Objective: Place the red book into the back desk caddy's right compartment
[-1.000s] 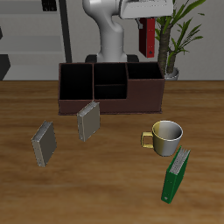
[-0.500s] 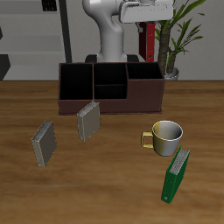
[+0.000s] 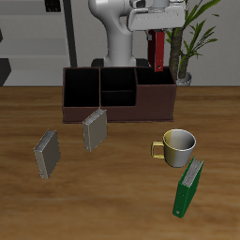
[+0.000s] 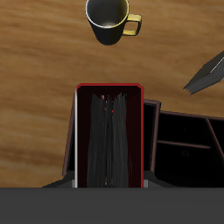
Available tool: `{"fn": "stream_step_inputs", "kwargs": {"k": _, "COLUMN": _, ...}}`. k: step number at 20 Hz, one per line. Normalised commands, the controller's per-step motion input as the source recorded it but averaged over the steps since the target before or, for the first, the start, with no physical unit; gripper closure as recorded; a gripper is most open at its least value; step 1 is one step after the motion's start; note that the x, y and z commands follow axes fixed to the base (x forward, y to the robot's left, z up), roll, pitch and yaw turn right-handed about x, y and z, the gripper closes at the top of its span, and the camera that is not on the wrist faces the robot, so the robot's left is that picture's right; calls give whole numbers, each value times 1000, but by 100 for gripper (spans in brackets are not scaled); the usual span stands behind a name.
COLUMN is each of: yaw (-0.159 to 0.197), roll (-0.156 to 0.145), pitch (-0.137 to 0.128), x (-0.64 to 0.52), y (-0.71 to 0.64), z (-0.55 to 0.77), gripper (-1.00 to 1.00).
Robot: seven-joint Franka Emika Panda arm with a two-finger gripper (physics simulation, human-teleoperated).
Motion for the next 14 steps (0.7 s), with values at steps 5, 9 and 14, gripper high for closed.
{"fn": "stream_step_inputs", "kwargs": {"k": 5, "yaw": -9, "roll": -6, "pitch": 30, "x": 42, "y": -73, "z": -168, "gripper": 100}}
{"fn": "stream_step_inputs", "kwargs": {"k": 9, "yaw": 2, "roll": 15, "pitch": 29, "x": 16, "y": 5, "z": -208, "gripper": 100}}
{"fn": "stream_step_inputs", "kwargs": {"k": 14, "yaw": -2, "roll": 3, "pitch": 39, "x": 35, "y": -13, "z": -230, "gripper": 100}}
